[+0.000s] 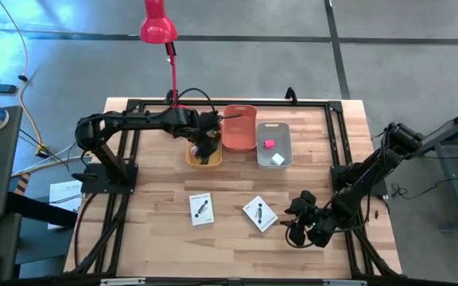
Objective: Pick and place items into bin
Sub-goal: Put the right white card reader box into the orange bin
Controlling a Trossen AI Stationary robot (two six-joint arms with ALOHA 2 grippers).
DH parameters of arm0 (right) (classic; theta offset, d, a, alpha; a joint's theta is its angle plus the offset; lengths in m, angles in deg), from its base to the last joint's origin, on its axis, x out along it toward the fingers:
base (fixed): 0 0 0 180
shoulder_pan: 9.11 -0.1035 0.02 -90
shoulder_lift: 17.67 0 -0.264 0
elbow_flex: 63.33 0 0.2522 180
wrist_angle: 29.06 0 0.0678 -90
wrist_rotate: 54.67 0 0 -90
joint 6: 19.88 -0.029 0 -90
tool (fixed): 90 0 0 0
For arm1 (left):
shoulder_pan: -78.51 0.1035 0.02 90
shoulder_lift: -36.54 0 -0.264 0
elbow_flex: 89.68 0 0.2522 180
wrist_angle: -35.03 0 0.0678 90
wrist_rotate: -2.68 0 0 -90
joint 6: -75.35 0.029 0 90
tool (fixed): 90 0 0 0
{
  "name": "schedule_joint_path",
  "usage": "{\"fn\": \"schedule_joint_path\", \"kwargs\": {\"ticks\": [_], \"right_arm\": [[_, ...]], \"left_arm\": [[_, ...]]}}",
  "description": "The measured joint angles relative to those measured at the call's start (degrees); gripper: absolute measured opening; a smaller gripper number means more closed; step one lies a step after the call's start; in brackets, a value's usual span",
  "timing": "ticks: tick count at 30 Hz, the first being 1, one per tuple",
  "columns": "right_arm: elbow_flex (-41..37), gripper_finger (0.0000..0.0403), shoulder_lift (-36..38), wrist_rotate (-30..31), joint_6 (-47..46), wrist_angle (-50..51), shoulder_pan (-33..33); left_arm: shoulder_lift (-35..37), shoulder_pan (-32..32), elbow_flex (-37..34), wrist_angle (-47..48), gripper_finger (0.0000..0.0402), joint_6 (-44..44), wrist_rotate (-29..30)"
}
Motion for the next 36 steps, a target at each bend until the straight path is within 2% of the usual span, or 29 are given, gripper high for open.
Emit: {"fn": "schedule_joint_path", "kwargs": {"ticks": [5,9,14,18,21,25,31,36], "right_arm": [[0.0,0.0199,0.0,0.35,0.24,0.0,0.0],[0.0,0.0199,0.0,0.38,-0.09,-0.02,0.0],[0.0,0.0199,0.0,0.0,-0.04,0.17,0.42],[-1.1,0.0199,0.0,-0.48,-0.59,-0.18,1.85],[-2.86,0.0199,0.0,-3.02,-1.45,-1.58,3.48],[-6.69,0.0199,0.0,-6.87,-2.5,-5.64,5.59],[-11.21,0.0199,0.0,-7.69,-3.28,-11.01,8.3],[-13.9,0.0199,0.0,-8.12,0.35,-18.01,10.23]], "left_arm": [[0.34,-0.86,0.0,-1.13,0.0147,4.26,-3.52],[2.2,-2.95,-0.02,-6.31,0.0142,10.92,-7.61],[4.54,-8.31,0.02,-15.75,0.0129,19.62,-15.18],[4.9,-15.06,0.02,-19.41,0.0119,21.8,-17.0],[4.9,-20.72,0.01,-20.99,0.0114,21.26,-13.9],[4.81,-27.78,0.0,-24.87,0.0111,18.52,-5.94],[2.26,-35.52,-0.04,-31.79,0.0111,15.19,3.37],[-4.08,-39.57,-0.03,-36.34,0.0111,10.38,5.49]]}}
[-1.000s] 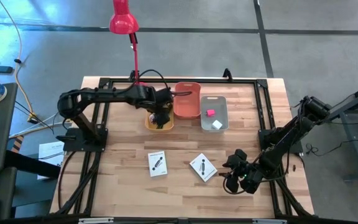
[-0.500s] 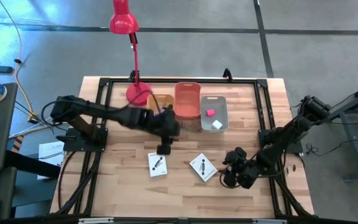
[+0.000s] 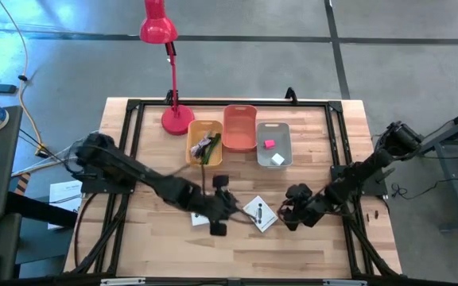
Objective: Pick and place items into bin
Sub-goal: Put the right white card reader box into the orange bin
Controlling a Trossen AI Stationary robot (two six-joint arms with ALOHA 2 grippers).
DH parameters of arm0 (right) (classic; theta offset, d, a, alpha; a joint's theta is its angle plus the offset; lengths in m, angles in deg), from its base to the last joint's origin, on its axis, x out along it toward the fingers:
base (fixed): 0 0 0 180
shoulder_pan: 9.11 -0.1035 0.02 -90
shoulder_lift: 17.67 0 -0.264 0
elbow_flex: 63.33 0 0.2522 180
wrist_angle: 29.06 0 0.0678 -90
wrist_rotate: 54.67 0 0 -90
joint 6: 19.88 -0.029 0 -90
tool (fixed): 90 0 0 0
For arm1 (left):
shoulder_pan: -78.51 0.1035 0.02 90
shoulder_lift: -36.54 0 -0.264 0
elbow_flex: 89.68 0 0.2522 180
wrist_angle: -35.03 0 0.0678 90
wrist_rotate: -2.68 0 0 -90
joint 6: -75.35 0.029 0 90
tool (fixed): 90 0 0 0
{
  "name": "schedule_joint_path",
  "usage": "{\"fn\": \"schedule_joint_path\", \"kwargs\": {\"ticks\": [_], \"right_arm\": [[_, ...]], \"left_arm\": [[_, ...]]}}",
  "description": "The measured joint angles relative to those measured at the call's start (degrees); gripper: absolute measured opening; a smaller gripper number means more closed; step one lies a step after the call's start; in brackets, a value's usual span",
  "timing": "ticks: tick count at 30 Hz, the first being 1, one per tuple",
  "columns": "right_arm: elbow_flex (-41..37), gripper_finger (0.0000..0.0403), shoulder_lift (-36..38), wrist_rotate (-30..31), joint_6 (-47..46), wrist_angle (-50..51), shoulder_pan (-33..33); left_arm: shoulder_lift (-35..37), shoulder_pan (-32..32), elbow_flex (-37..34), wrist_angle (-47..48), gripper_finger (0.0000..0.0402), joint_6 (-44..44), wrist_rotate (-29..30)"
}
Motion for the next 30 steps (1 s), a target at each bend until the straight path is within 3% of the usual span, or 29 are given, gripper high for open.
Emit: {"fn": "schedule_joint_path", "kwargs": {"ticks": [10,16,30], "right_arm": [[-0.39,0.0199,-0.09,-1.57,0.87,0.57,2.91],[-0.35,0.0199,-0.11,-2.55,1.41,-0.07,3.39],[-0.33,0.0199,-0.11,-6.3,2.27,-5.62,6.02]], "left_arm": [[-11.58,-2.81,-0.03,-6.55,0.0111,-13.86,-1.48],[-14.79,-2.83,0.09,-13.92,0.0111,-14.67,-4.97],[-18.42,-2.82,0.1,-14.24,0.0111,-17.73,-6.49]]}}
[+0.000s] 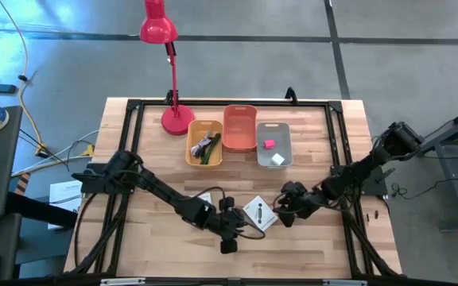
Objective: Pick and place items into bin
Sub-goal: Put the right white card reader box into the orange bin
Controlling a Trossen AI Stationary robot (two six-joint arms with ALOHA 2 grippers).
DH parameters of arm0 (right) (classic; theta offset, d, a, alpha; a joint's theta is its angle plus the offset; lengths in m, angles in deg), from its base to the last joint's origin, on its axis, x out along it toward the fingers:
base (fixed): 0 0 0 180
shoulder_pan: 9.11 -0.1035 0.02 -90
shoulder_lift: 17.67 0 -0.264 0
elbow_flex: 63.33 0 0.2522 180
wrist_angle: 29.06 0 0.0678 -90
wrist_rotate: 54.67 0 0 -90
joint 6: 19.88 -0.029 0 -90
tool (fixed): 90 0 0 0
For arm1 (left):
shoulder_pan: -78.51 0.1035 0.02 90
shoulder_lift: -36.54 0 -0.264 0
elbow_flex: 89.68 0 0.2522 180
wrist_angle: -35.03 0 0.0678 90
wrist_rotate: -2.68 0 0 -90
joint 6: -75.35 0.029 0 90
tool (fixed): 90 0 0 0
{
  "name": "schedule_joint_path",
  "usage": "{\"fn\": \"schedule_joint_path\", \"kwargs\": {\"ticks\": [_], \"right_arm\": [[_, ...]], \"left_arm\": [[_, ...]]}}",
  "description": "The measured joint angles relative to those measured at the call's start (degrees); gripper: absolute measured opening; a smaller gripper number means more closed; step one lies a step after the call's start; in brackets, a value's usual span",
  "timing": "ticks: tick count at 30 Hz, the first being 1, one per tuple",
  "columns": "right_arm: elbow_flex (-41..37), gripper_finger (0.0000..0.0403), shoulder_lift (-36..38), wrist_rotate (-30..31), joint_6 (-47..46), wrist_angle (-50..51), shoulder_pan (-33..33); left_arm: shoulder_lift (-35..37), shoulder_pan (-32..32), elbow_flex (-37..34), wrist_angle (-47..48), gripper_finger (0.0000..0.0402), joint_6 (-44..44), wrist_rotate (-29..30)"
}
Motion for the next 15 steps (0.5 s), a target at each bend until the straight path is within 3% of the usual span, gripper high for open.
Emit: {"fn": "schedule_joint_path", "kwargs": {"ticks": [4,9,15], "right_arm": [[0.0,0.0199,0.0,-1.37,2.35,0.1,0.95],[0.0,0.0199,0.0,-2.3,11.59,3.11,0.97],[0.0,0.0199,0.0,2.15,8.69,7.99,0.99]], "left_arm": [[-0.22,0.01,-0.05,0.33,0.0111,-0.34,-0.16],[-0.75,0.01,-0.09,0.34,0.0111,-1.64,-0.36],[-0.73,0.01,-0.07,0.28,0.0111,-1.99,0.3]]}}
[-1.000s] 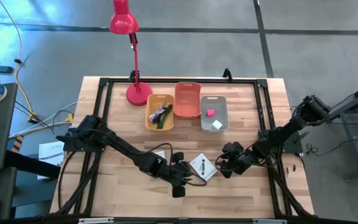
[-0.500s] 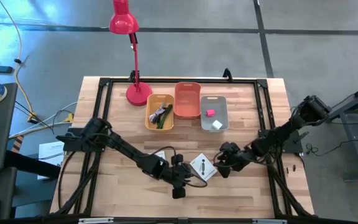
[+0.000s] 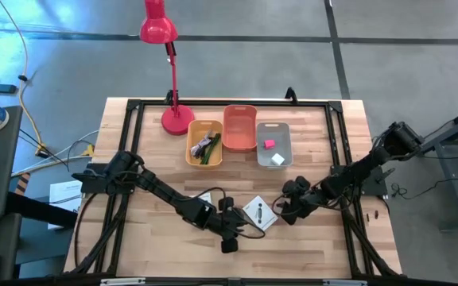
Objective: Pick and place items into bin
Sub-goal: Put the right white card reader box into the orange bin
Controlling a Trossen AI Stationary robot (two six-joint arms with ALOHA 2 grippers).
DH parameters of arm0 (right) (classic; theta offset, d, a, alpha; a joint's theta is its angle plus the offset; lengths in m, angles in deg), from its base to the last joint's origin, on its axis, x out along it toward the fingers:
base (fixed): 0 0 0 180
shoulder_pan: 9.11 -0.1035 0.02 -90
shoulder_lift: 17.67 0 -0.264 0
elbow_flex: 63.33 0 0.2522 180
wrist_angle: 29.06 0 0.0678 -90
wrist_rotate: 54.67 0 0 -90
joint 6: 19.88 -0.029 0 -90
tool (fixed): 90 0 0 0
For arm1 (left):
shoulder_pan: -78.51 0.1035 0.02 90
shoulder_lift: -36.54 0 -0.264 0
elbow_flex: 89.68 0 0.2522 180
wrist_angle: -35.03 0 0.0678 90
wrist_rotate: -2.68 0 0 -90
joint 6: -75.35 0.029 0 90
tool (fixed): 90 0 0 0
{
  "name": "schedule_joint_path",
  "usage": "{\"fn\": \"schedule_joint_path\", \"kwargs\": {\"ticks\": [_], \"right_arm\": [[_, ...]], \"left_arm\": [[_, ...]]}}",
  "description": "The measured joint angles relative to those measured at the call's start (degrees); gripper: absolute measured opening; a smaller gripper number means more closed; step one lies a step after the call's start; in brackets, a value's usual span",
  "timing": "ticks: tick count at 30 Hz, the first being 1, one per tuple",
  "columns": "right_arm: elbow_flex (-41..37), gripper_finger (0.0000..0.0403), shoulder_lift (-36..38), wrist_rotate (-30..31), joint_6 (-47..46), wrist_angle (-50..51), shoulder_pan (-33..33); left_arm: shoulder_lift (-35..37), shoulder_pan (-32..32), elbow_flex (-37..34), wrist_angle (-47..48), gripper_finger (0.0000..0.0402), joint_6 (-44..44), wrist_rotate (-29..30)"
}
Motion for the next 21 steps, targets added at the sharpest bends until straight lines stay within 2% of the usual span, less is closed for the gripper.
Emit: {"fn": "schedule_joint_path", "kwargs": {"ticks": [3,9,21], "right_arm": [[0.0,0.0199,-0.02,1.04,-1.64,-0.63,0.06],[0.0,0.0199,-0.02,-3.03,-1.33,-5.39,0.76],[0.02,0.0199,-0.02,-6.32,-3.96,-9.21,0.73]], "left_arm": [[-0.25,0.02,0.01,-0.11,0.0111,-0.48,0.84],[-2.51,0.04,0.13,-1.24,0.011,-2.83,0.8],[-4.79,0.47,0.09,-4.44,0.011,-6.91,1.01]]}}
